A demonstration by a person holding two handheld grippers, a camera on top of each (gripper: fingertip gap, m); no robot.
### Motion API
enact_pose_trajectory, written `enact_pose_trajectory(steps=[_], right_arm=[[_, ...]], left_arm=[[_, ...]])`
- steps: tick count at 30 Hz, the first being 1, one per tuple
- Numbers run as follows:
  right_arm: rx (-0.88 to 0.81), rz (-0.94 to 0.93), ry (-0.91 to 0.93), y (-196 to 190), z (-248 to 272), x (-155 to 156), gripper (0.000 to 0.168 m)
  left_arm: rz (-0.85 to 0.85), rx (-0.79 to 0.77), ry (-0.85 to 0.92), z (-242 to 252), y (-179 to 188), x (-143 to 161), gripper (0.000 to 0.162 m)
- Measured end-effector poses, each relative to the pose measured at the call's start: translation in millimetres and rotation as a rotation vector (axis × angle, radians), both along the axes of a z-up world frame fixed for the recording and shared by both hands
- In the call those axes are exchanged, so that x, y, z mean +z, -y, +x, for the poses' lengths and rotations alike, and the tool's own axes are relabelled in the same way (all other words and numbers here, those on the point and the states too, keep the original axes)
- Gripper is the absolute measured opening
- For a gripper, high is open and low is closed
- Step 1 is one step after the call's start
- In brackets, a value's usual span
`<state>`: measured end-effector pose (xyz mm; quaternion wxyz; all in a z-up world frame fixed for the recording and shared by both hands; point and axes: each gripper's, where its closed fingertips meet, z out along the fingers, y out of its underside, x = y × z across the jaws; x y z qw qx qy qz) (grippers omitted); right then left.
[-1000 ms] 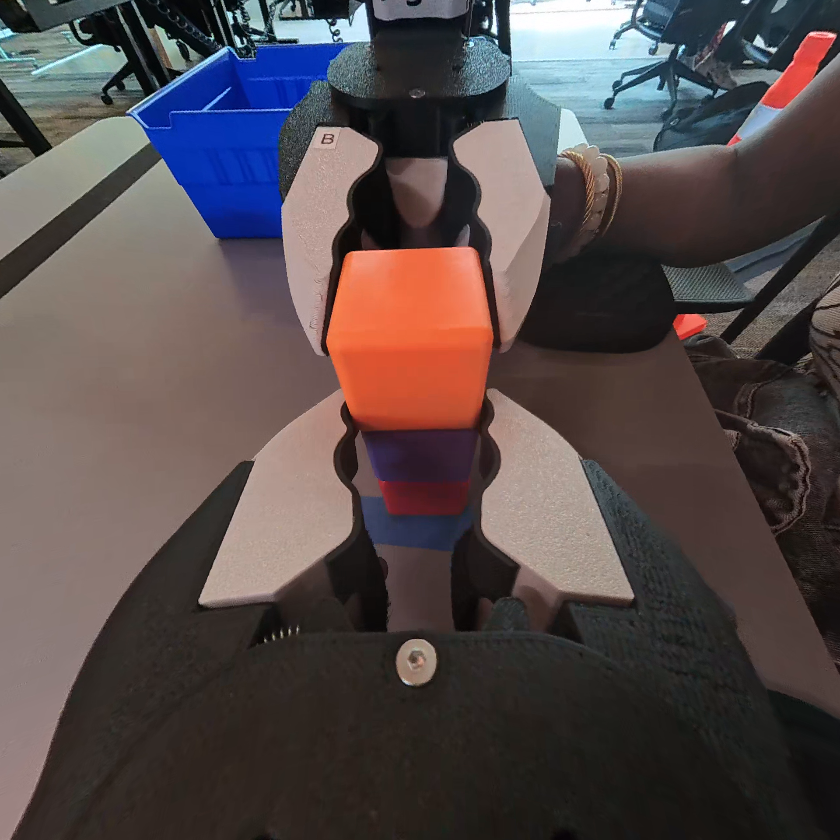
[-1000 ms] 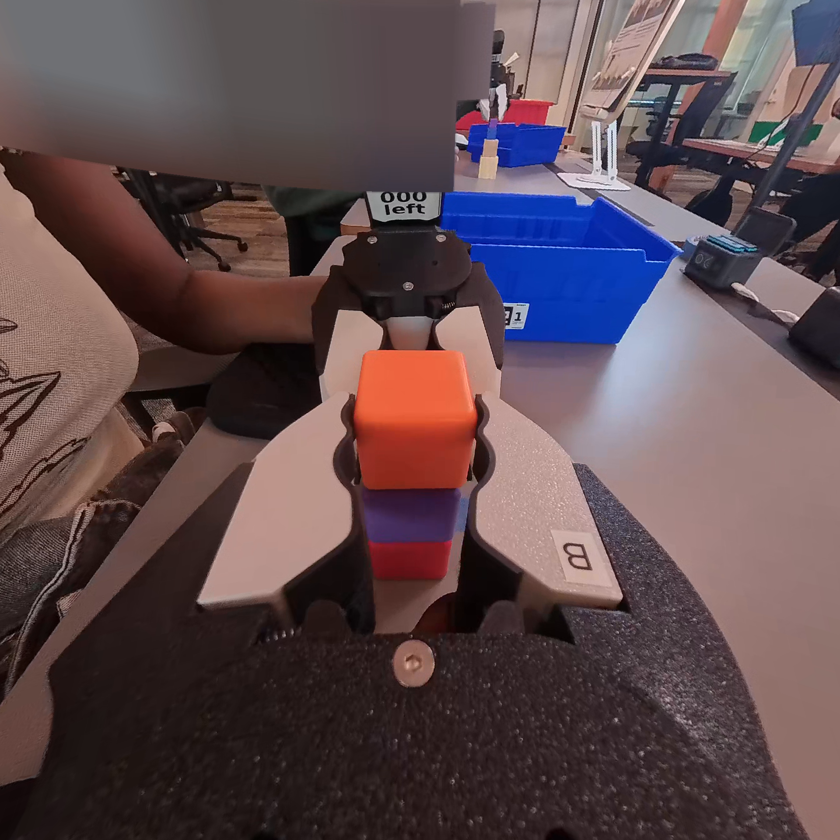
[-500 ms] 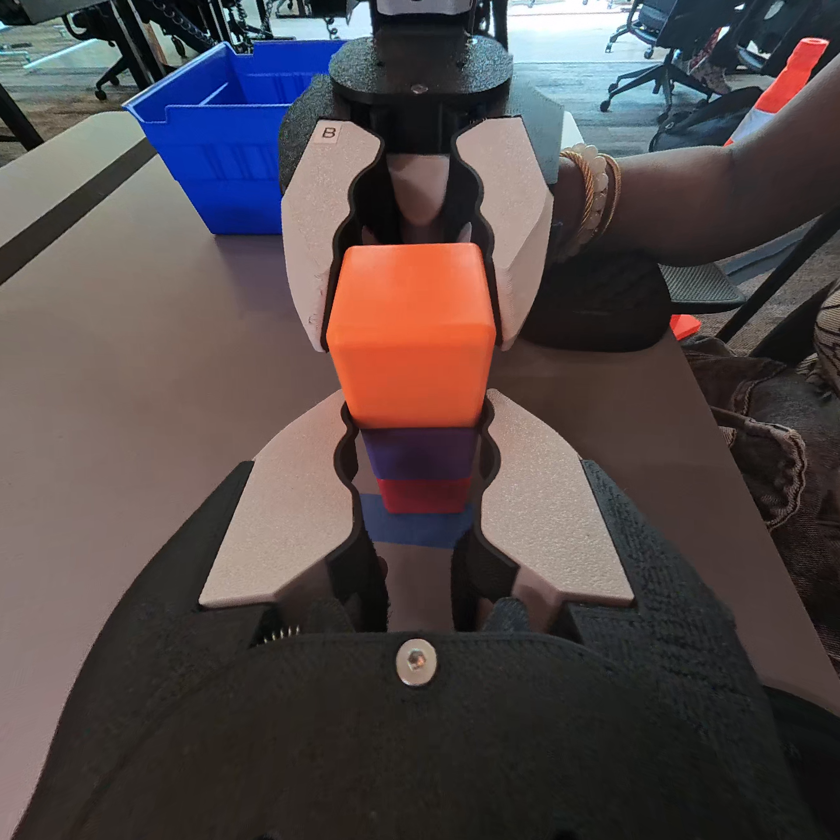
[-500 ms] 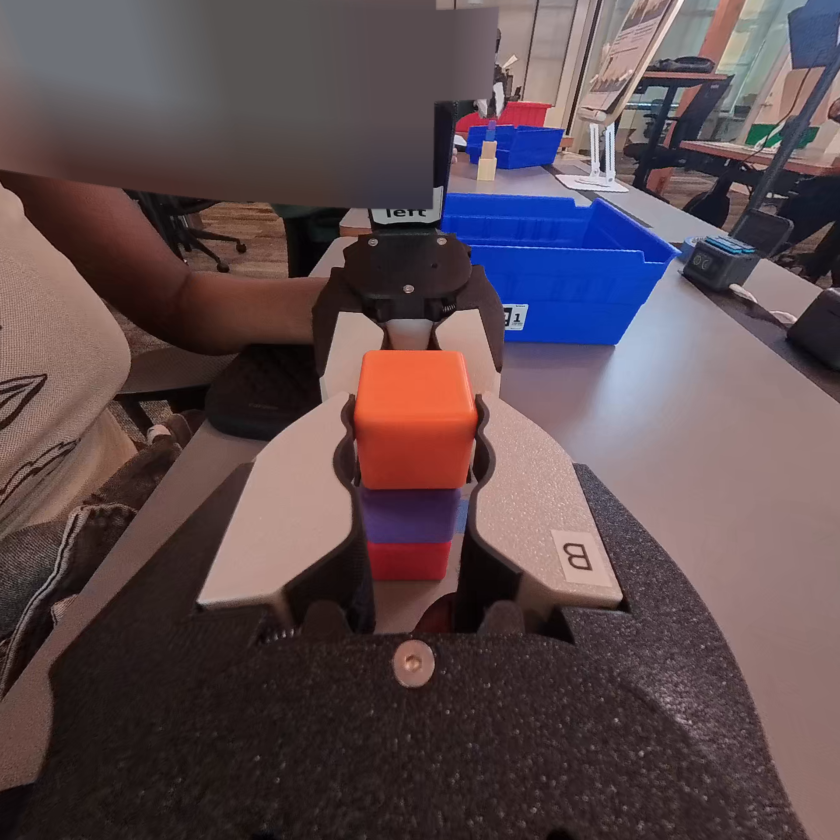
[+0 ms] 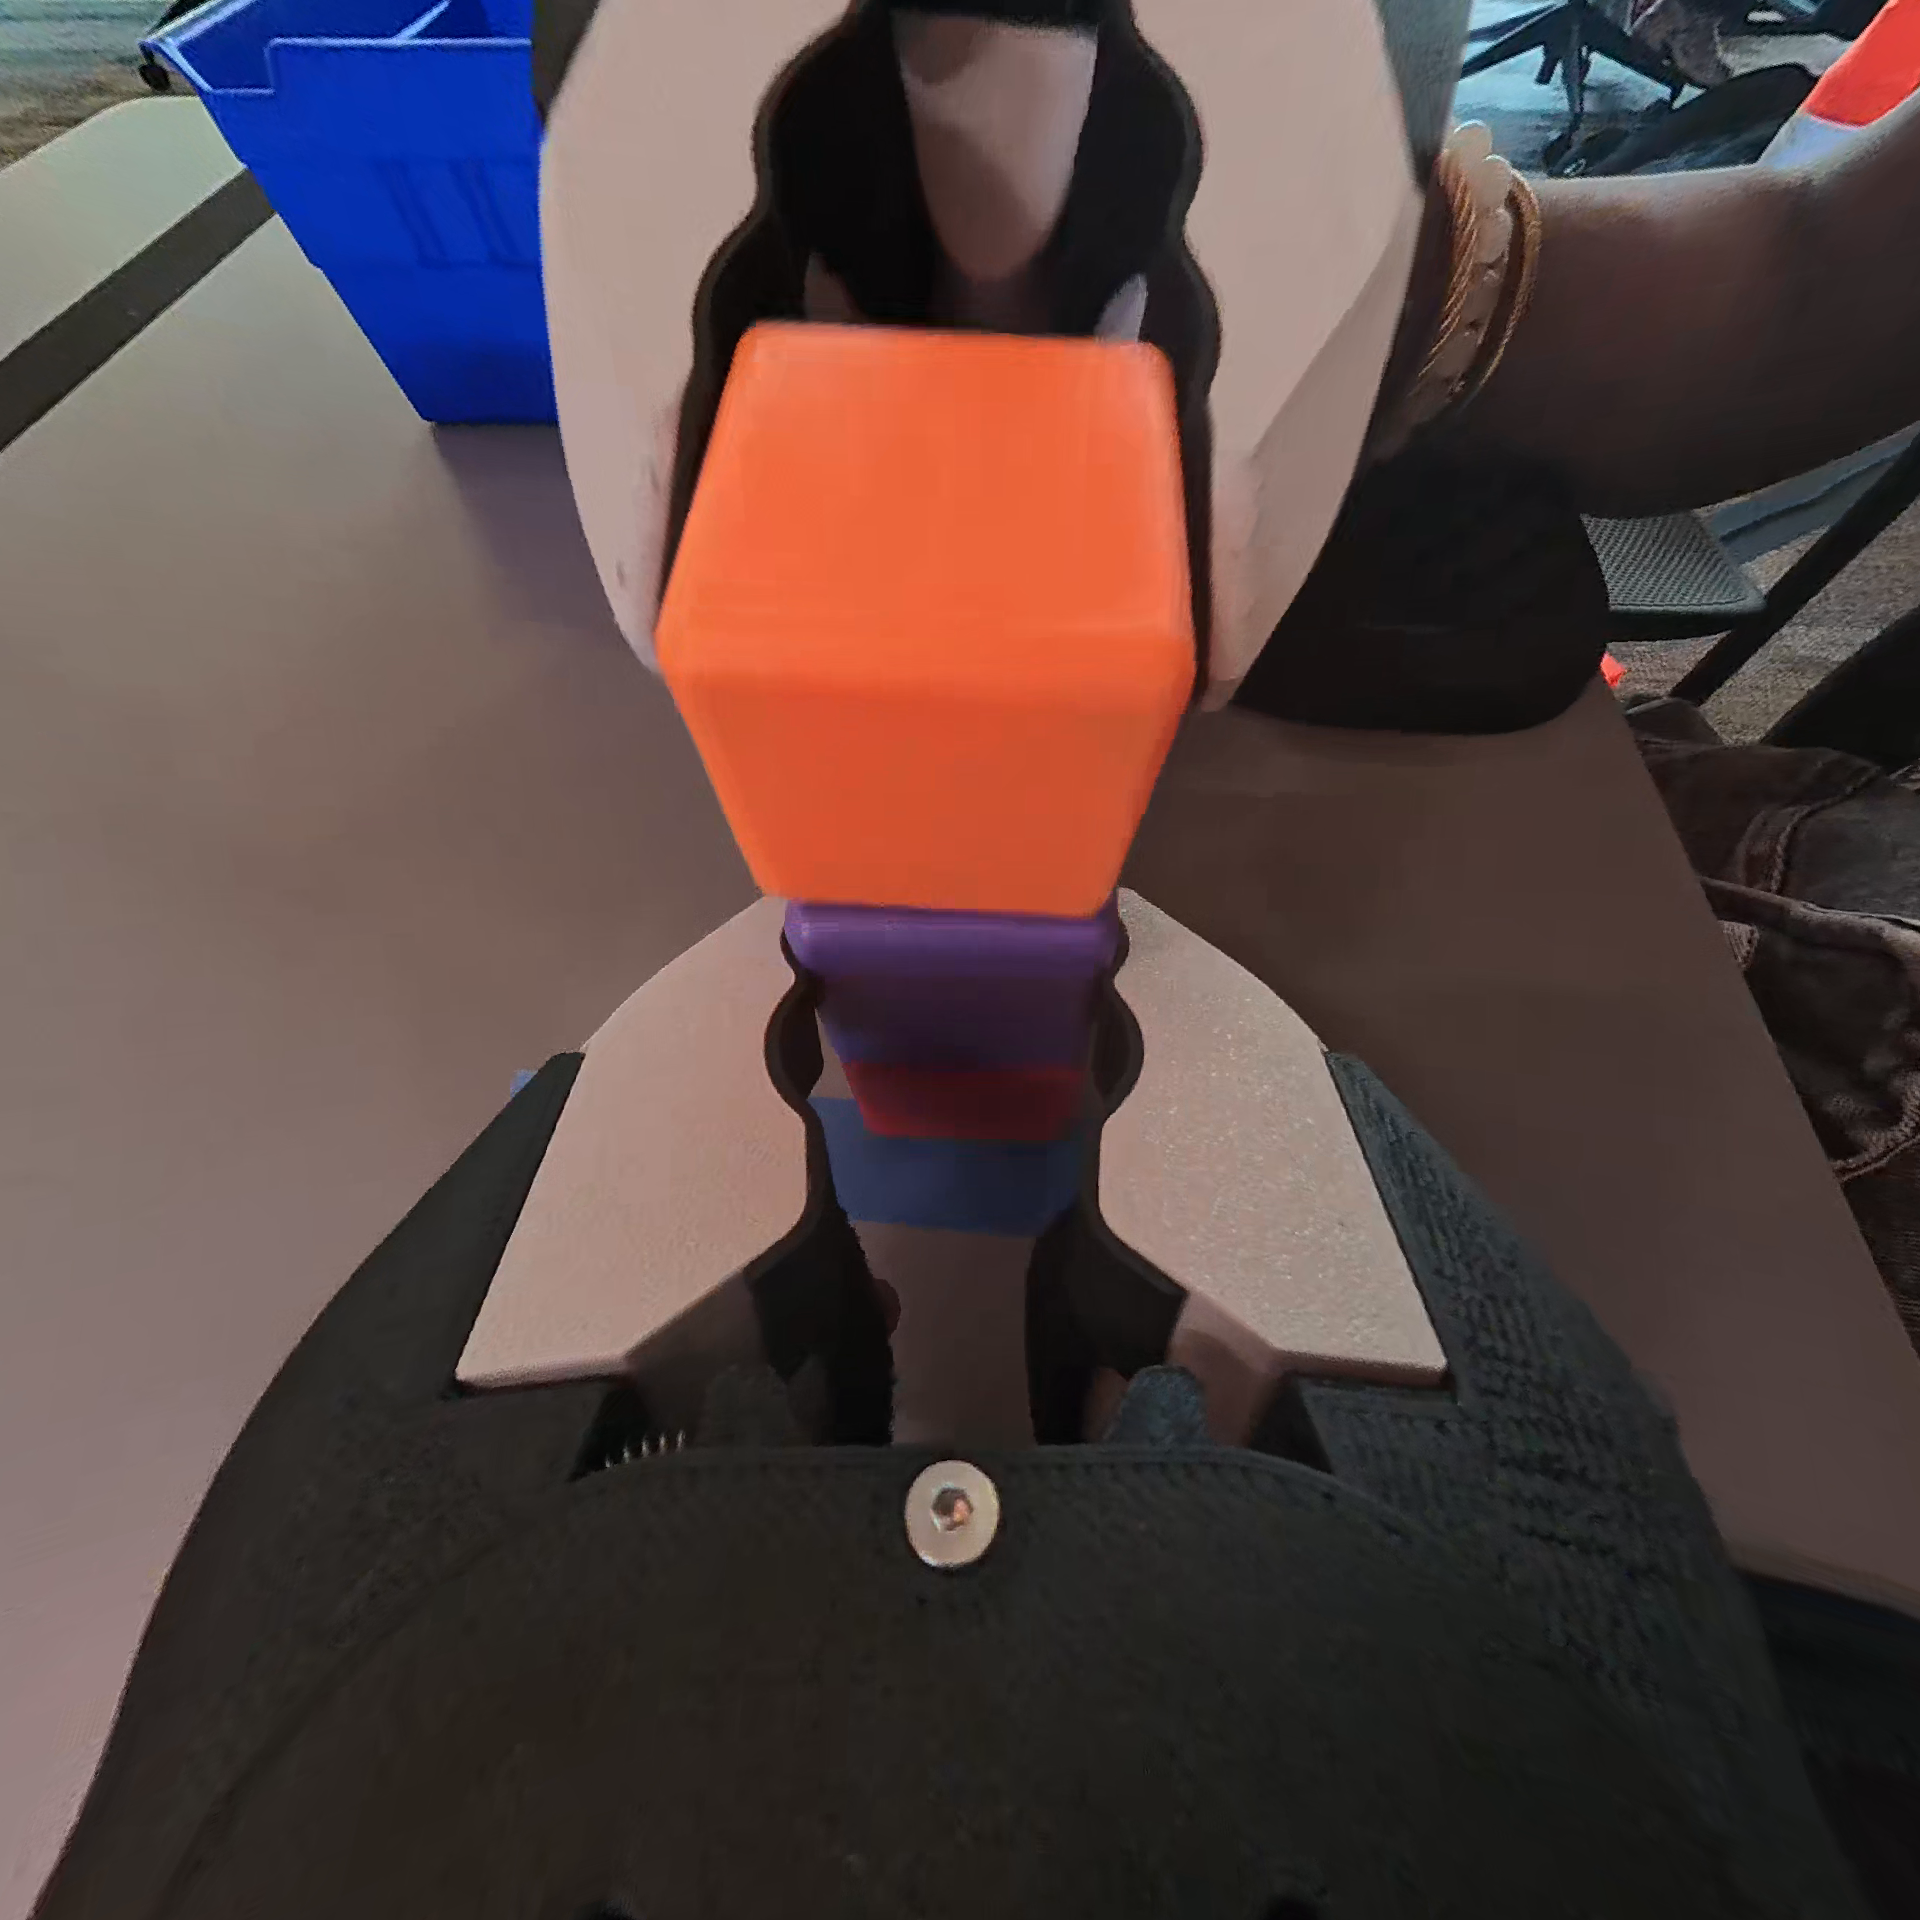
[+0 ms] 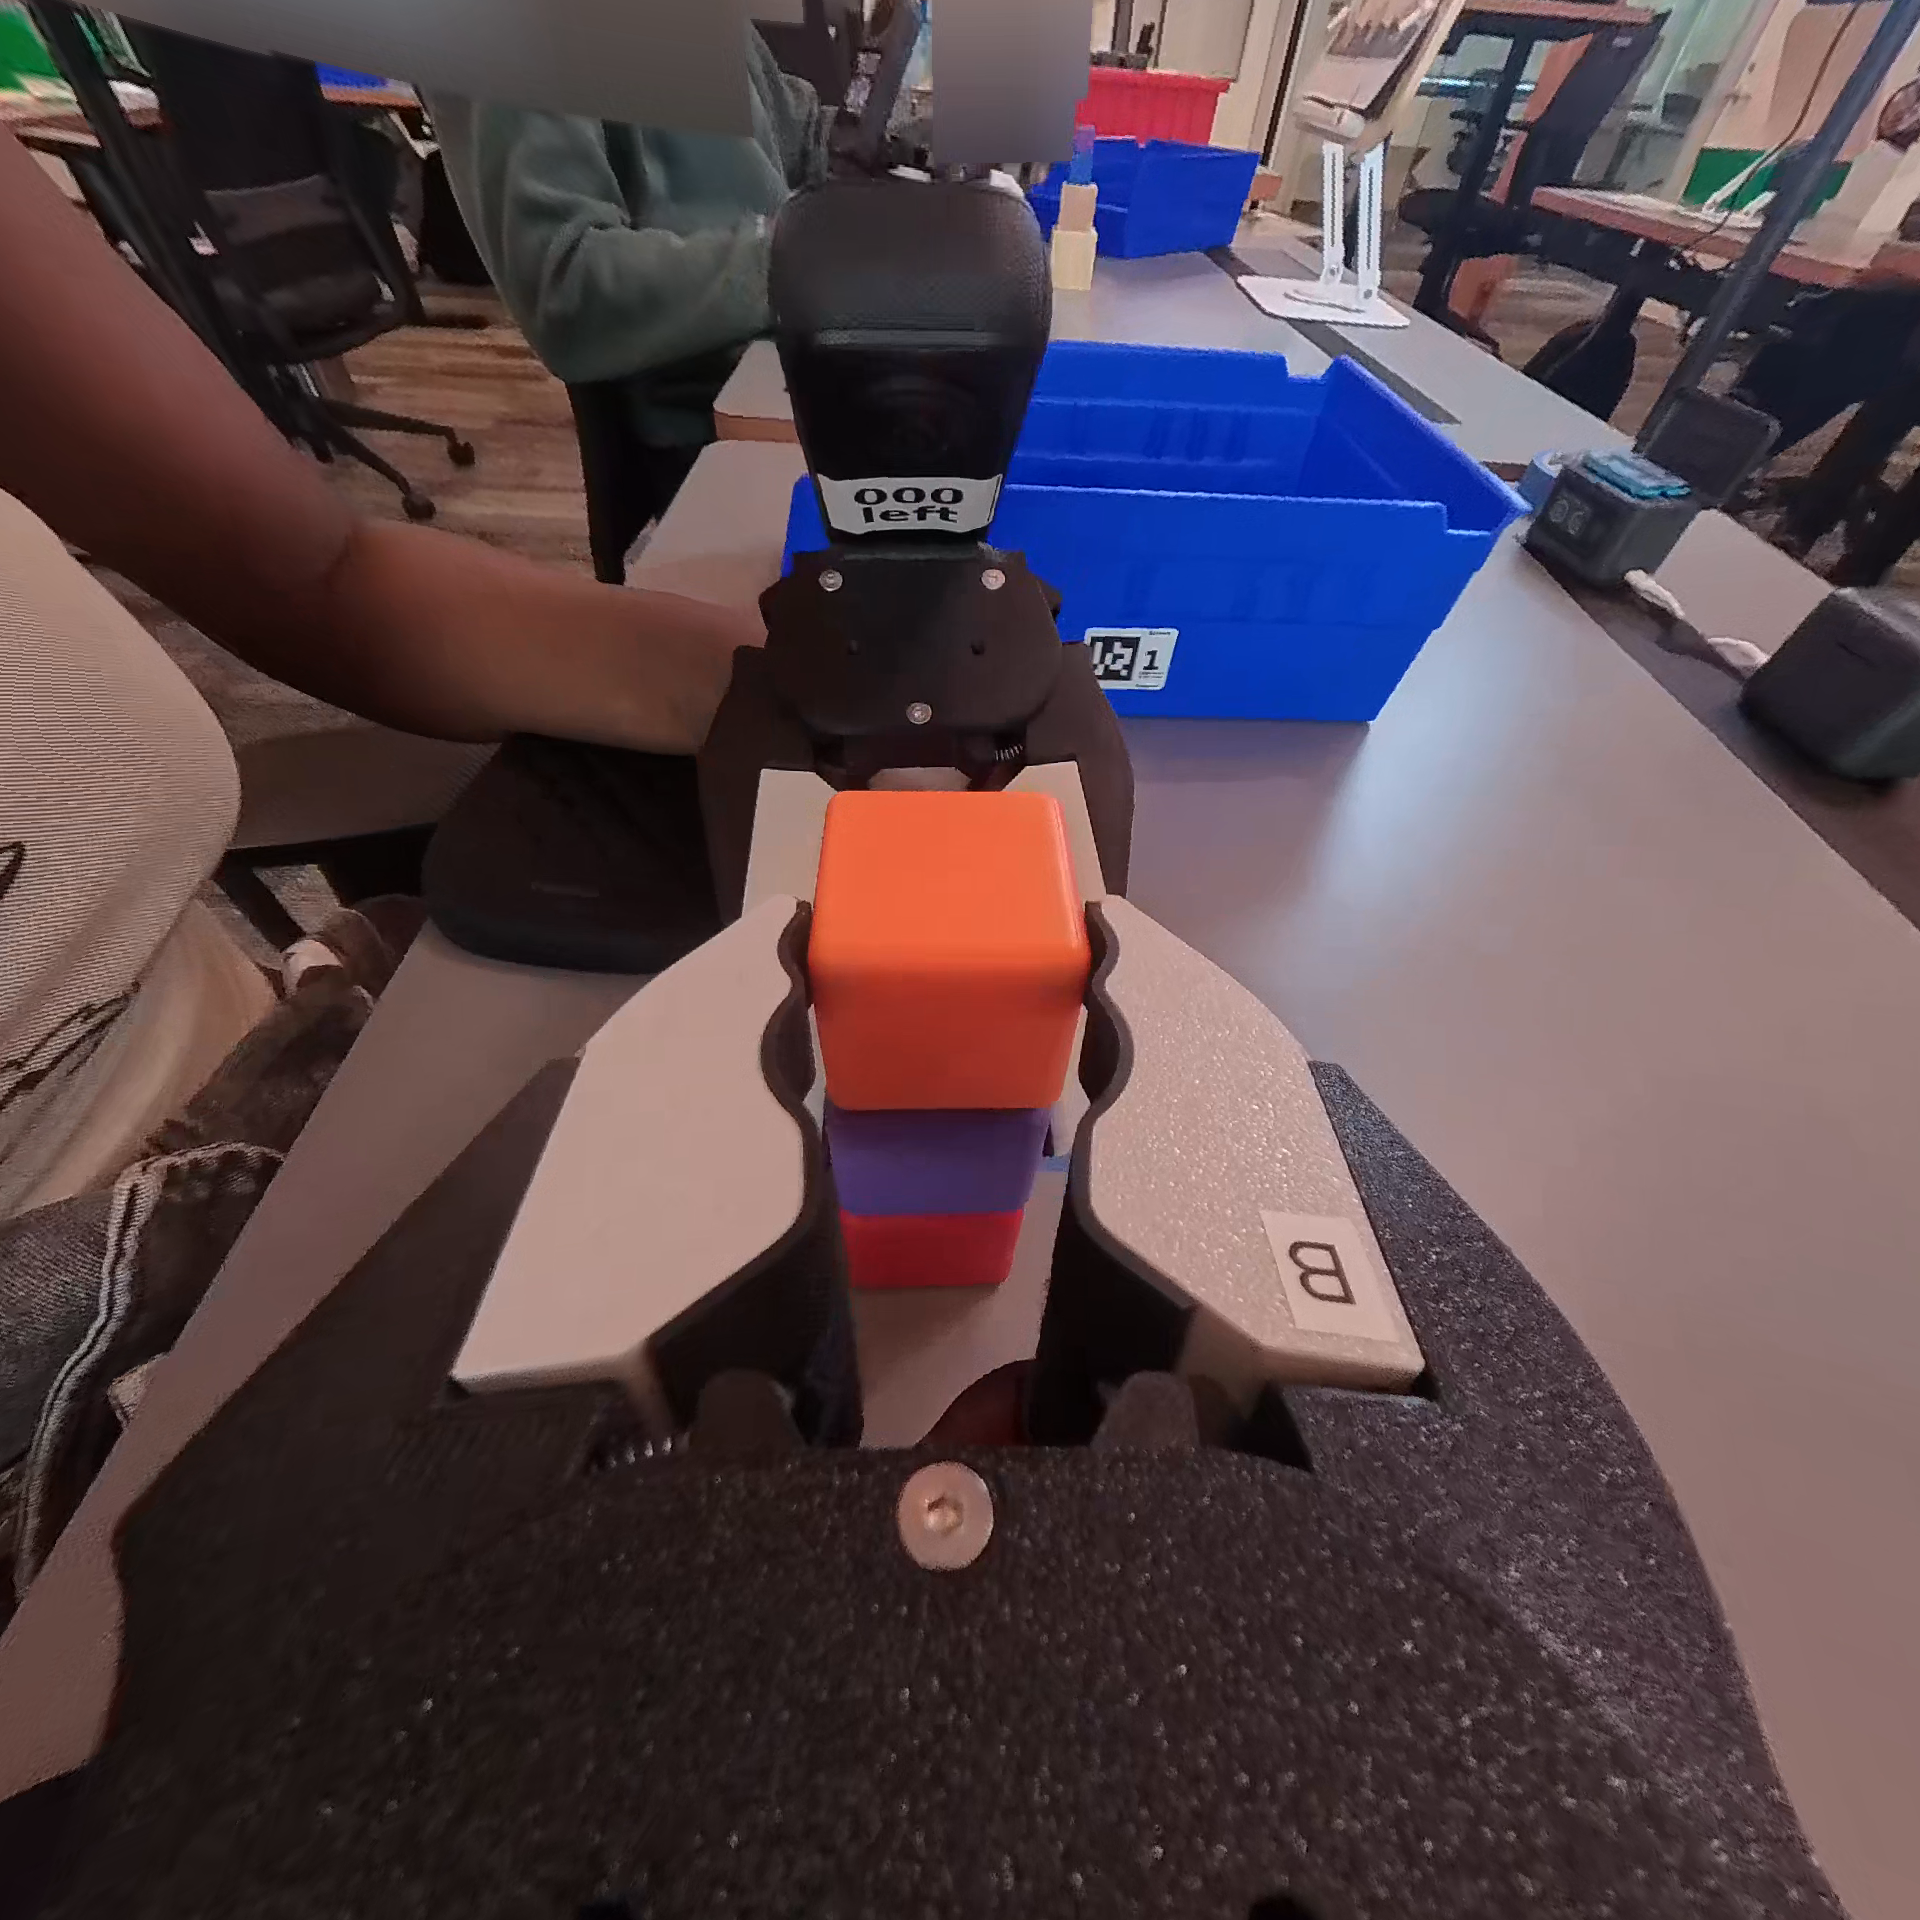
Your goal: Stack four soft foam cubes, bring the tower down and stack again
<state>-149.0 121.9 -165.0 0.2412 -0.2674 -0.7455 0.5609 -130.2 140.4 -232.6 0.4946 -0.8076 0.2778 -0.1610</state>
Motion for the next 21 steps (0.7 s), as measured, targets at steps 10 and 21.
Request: enact_pose_trajectory(steps=[10,21], right_arm=[[-0.652,-0.078,-0.162,-136.9,29.6,101.0,0.049],[-1.390,0.165,0.689,-352.5,136.4,-6.6,0.049]], left_arm=[[0.002,0.001,-0.003,-0.8,1.7,0.2,0.050],[-0.004,0.005,-0.016,-0.9,1.7,-0.3,0.051]])
